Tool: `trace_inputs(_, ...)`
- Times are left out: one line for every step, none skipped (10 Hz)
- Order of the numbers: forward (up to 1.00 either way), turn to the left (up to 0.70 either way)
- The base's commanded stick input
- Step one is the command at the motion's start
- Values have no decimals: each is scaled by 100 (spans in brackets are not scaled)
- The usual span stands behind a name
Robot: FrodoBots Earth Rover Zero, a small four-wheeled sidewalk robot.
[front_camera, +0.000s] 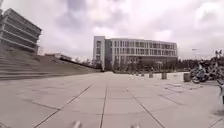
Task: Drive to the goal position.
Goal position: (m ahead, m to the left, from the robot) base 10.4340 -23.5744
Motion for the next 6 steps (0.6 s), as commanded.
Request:
trace_inputs(67, 0)
trace_inputs(69, 0)
trace_inputs(69, 0)
trace_inputs(67, 0)
trace_inputs(70, 0)
trace_inputs(70, 0)
